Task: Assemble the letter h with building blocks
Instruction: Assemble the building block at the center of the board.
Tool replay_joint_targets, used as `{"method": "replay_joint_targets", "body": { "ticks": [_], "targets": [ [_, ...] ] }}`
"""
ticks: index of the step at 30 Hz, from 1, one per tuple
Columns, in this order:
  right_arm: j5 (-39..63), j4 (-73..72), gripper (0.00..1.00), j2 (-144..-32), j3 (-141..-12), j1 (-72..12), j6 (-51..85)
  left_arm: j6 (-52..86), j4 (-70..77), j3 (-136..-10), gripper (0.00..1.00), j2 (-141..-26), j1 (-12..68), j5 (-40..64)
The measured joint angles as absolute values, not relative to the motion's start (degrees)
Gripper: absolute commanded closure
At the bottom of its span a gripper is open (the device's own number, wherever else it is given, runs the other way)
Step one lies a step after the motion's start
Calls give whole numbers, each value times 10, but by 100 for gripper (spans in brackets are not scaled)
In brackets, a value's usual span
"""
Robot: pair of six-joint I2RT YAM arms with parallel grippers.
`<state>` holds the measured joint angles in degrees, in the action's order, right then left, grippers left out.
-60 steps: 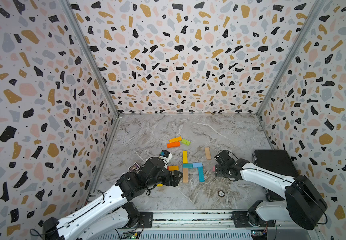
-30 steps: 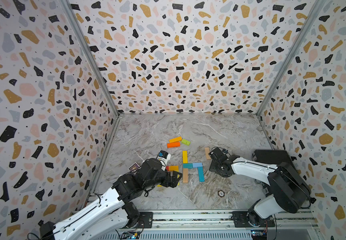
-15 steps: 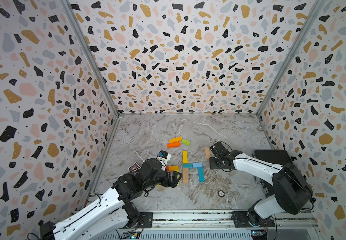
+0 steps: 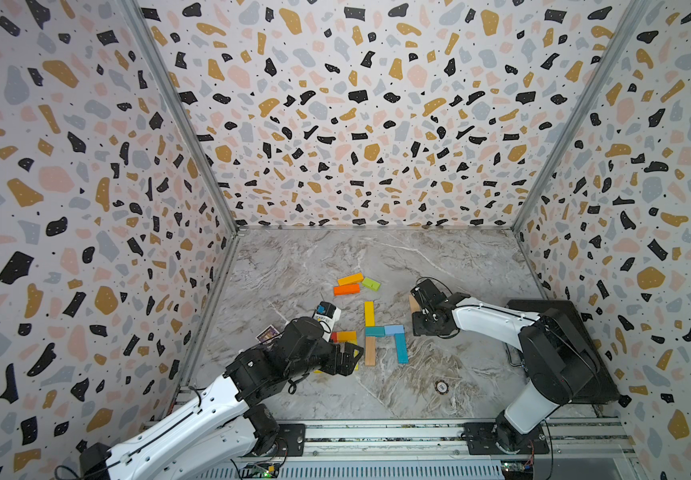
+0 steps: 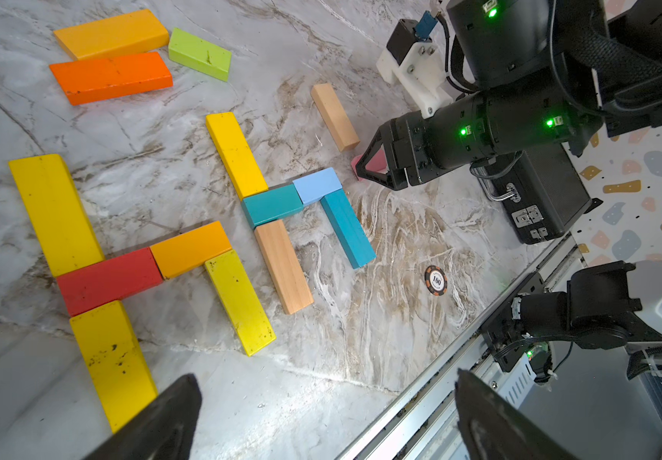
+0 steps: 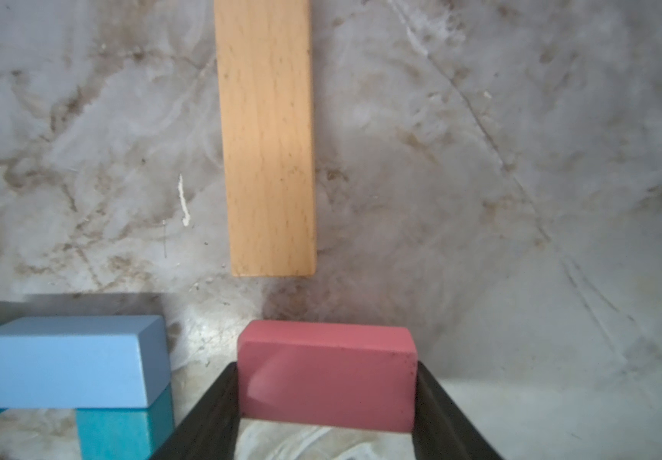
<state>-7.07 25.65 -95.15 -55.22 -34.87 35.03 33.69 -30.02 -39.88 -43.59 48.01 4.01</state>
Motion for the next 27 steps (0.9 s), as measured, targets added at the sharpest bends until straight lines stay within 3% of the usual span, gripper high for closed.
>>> {"method": "replay_joint_targets", "body": {
  "ticks": [15,27],
  "targets": [
    [-53,238,44,-978,-567,-338,358,337,-312,-399,1,-436,480,40],
    [-51,232,36,-983,-569,-332,355,337,-313,-399,1,-436,480,40]
  ]
}}
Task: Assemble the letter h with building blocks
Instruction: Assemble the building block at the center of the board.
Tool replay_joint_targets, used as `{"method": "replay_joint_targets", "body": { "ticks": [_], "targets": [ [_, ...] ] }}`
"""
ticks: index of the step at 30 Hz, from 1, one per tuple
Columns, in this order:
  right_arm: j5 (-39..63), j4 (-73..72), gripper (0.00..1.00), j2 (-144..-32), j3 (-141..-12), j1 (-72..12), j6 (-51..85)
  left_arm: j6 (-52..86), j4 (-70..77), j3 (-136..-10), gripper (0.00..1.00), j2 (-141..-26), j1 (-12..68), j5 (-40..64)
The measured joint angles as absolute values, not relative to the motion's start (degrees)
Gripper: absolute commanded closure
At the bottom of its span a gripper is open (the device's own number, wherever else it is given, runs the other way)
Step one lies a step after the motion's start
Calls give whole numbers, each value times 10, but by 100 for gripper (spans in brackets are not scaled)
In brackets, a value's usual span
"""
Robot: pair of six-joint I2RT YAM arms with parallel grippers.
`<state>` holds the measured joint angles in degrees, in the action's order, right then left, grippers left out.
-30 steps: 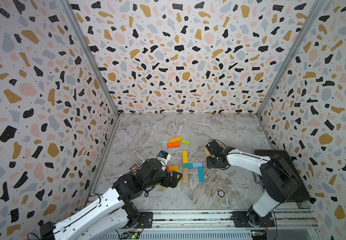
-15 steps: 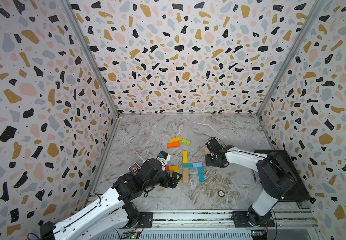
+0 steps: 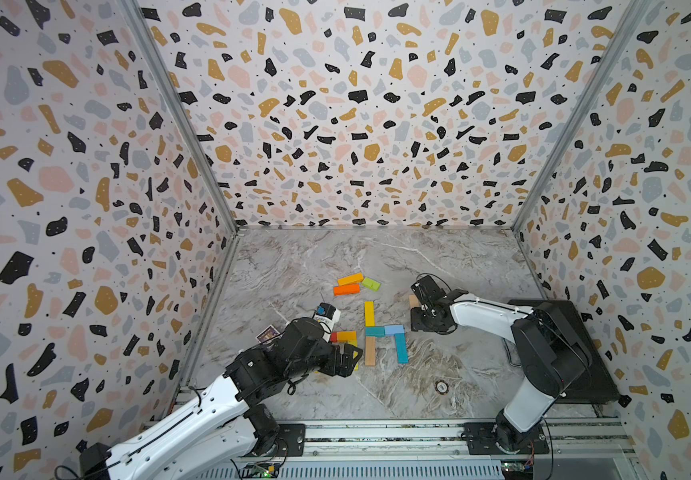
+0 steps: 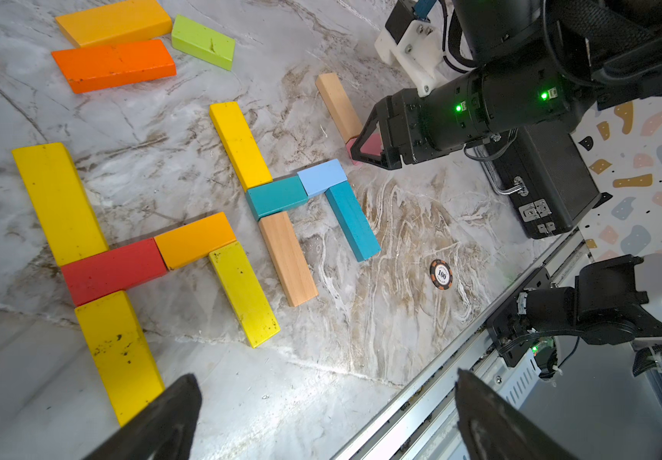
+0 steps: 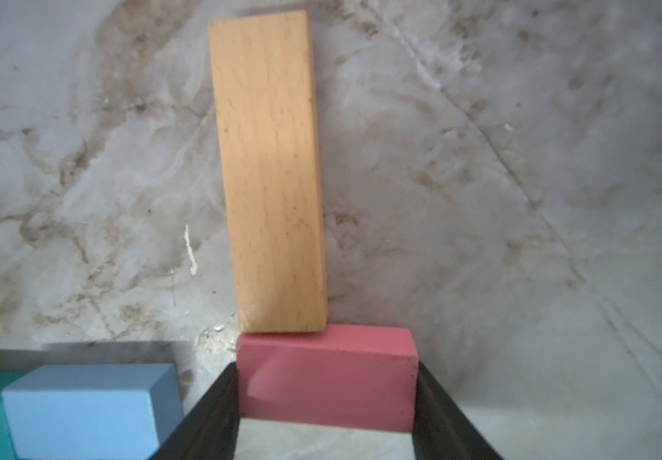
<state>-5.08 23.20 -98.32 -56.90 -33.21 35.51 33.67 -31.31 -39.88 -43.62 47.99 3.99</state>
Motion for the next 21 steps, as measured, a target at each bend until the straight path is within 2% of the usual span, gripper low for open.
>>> {"method": "replay_joint_targets", "body": {
  "ticks": [15,21],
  "targets": [
    [-55,223,19,-995,-576,-330,342,337,-313,-399,1,-436,480,40],
    [-53,222,16,-994,-576,-330,340,337,-313,-399,1,-436,480,40]
  ]
}}
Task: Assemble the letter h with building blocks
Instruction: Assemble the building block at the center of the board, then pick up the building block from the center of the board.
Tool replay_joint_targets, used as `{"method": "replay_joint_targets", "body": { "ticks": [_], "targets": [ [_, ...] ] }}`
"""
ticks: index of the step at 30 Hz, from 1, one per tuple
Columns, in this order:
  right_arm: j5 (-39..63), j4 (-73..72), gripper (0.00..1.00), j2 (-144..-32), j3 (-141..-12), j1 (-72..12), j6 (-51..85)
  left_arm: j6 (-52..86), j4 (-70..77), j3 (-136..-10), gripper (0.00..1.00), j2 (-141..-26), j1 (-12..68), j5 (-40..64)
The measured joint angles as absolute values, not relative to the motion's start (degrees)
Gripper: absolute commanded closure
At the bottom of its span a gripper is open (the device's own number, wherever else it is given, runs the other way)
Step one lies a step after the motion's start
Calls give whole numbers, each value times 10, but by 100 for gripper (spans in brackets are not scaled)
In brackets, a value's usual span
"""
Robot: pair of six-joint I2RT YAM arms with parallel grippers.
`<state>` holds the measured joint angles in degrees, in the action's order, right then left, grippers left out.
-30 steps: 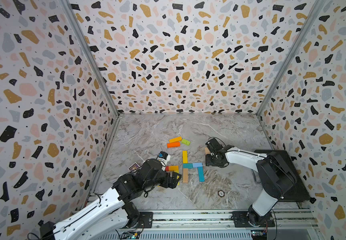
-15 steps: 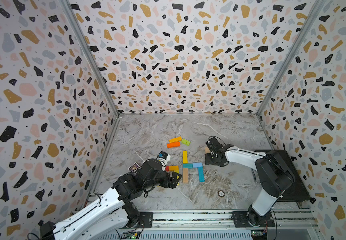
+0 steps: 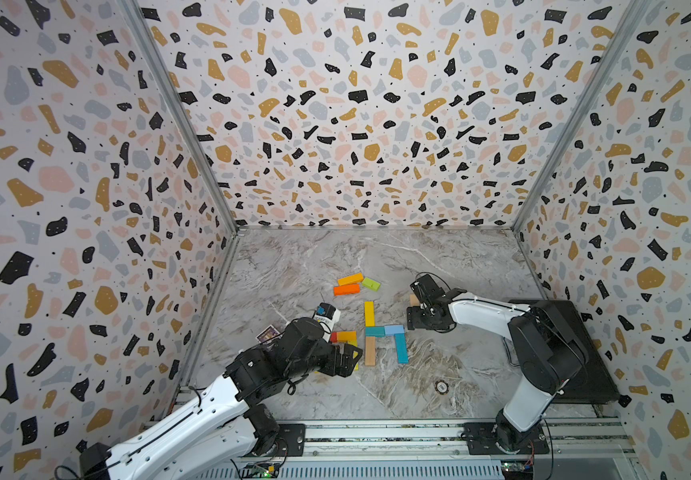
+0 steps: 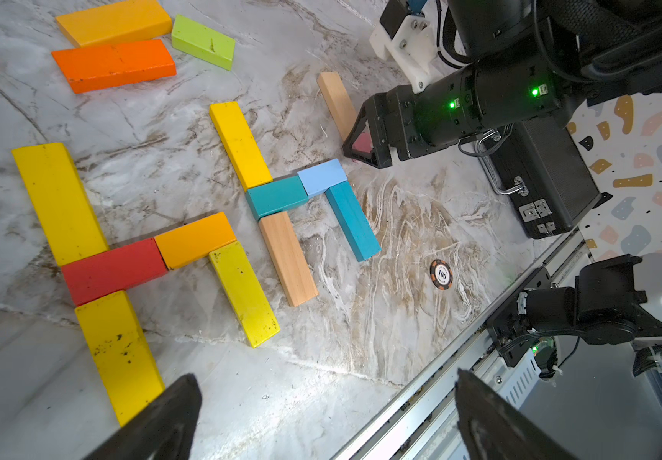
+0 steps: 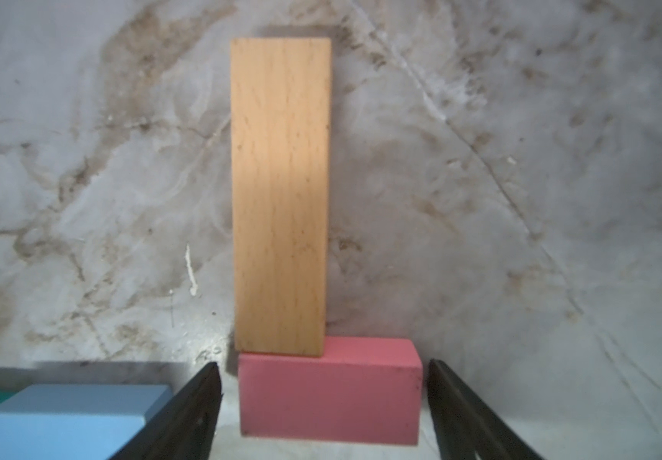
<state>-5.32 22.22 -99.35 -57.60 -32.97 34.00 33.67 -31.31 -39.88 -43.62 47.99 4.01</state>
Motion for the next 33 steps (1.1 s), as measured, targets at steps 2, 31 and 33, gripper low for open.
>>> {"method": "replay_joint_targets", "body": {
  "ticks": [2,31,33],
  "targets": [
    [-52,224,16,-990,-576,-329,338,337,-313,-399,1,-436,480,40],
    [18,280,20,-1256,-1010,-358,192,364,-298,-399,1,-450,457,40],
    [12,296,20,-1287,-1043,-361,180,365,-302,-399,1,-447,457,40]
  ]
}}
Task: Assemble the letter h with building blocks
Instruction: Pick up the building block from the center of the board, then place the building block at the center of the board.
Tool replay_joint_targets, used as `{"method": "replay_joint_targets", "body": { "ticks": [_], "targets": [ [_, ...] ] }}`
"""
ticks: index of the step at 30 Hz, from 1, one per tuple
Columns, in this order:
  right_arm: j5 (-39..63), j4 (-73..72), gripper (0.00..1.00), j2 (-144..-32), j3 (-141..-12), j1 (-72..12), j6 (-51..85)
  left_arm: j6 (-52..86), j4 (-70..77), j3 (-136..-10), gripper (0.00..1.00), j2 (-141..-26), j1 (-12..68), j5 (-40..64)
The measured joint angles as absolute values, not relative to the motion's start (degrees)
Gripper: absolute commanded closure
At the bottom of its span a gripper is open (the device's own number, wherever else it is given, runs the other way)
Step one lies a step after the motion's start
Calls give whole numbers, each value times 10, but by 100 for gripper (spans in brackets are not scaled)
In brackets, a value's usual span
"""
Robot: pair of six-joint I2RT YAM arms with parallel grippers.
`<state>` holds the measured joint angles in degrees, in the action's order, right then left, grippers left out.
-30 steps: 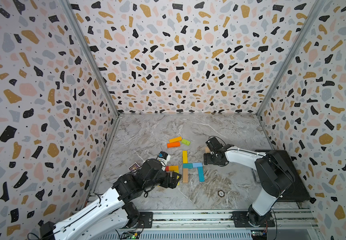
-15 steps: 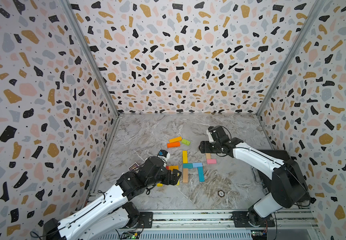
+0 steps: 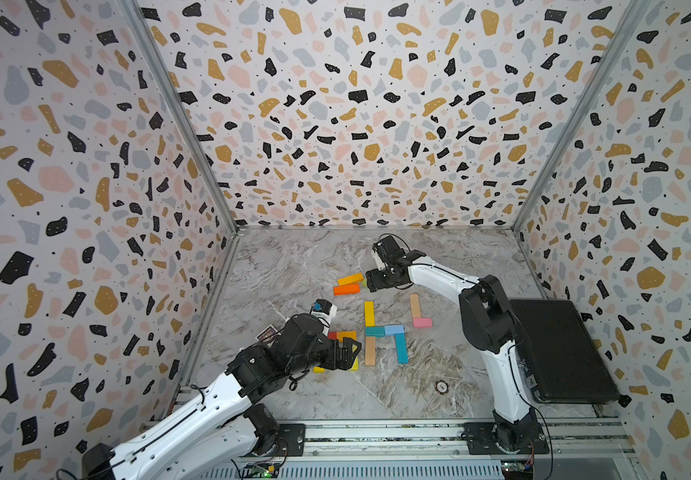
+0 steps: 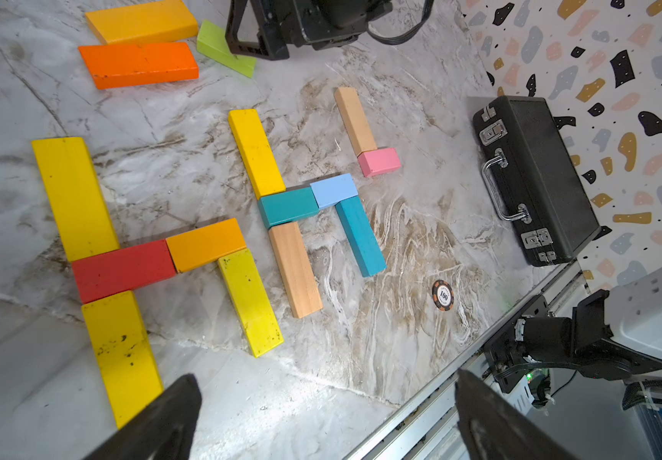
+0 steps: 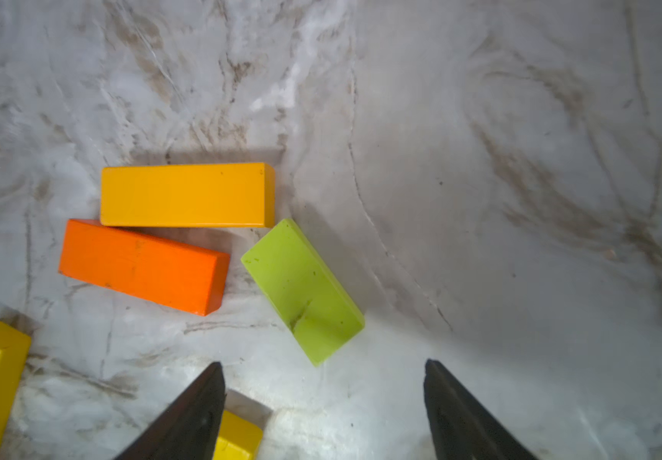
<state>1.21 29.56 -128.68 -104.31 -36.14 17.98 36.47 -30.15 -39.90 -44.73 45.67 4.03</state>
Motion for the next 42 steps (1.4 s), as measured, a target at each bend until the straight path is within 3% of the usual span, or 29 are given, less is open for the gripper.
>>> {"method": "replay_joint_targets", "body": {
  "ticks": [6,9,16,24,29,37,42],
  "targets": [
    [-2,347,23,-1358,-1126,-366,154,364,-310,-399,1,-447,454,40],
    [-15,369,30,-1385,-1169,-366,147,364,-314,-399,1,-447,454,41],
    [-39,401,67,-1416,-1226,-366,145,362,-321,-399,1,-442,452,41],
    [-56,357,74,-1381,-1164,-366,155,362,-324,-399,1,-441,451,41],
    [-70,329,75,-1290,-1079,-366,165,362,-324,-399,1,-441,451,41],
    [-87,234,75,-887,-721,-367,230,361,-315,-399,1,-453,447,55],
    [-87,233,74,-733,-542,-370,270,361,-296,-398,1,-471,447,70]
  ]
}}
